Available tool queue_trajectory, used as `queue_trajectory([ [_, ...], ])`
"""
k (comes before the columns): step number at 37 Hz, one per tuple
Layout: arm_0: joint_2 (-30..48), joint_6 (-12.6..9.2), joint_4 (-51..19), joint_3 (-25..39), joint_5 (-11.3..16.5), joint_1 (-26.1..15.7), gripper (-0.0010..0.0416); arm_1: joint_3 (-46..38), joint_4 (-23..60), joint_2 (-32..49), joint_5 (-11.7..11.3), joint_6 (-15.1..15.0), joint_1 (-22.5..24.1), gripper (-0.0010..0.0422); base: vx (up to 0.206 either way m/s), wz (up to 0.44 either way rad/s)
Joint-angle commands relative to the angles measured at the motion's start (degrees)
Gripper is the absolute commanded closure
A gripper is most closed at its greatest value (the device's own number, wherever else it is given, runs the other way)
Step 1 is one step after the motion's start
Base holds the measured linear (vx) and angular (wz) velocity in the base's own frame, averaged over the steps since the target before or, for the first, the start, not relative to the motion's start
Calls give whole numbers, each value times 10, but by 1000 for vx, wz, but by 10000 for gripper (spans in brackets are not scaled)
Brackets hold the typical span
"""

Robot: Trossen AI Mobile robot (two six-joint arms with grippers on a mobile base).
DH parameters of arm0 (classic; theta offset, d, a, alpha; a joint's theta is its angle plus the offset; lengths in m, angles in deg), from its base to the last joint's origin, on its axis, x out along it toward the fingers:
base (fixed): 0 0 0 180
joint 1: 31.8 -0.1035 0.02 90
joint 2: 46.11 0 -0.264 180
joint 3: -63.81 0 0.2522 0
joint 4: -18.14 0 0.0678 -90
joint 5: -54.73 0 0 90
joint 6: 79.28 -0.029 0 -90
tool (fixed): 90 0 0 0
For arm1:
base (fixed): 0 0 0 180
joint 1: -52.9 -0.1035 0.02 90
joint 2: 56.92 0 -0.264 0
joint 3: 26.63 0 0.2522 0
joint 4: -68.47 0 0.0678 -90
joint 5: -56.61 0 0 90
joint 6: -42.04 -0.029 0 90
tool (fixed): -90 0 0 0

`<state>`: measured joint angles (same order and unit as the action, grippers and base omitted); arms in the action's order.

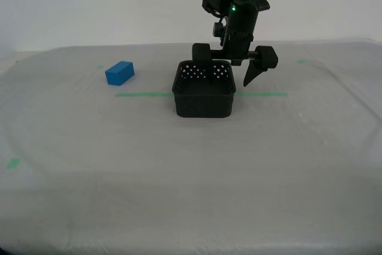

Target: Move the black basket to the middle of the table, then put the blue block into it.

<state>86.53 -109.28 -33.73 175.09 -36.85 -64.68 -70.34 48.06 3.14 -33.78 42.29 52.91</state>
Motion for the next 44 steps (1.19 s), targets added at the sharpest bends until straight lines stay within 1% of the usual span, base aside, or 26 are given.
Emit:
queue_trajectory([
  [1, -5, 0, 0, 0, 1, -2, 5, 0, -2, 0, 0, -1, 0, 412, 0, 0],
  [12, -36, 0, -7, 0, -1, -2, 5, 0, -2, 0, 0, -1, 0, 412, 0, 0],
  [15, -43, 0, -16, 0, -7, -2, 6, 0, -2, 0, 0, -1, 0, 412, 0, 0],
  [26, -66, 7, -53, 0, -14, -2, 6, 0, -2, 0, 0, -1, 0, 412, 0, 0],
  [39, -98, 10, -93, 0, -14, -2, 5, 0, -2, 0, 0, -1, 0, 412, 0, 0],
  [41, -106, 7, -96, 0, -13, -2, 5, 0, -2, 0, 0, -1, 0, 412, 0, 0],
  [44, -117, 0, -102, 0, -2, -2, 5, 0, -2, 0, 0, -1, 0, 412, 0, 0],
])
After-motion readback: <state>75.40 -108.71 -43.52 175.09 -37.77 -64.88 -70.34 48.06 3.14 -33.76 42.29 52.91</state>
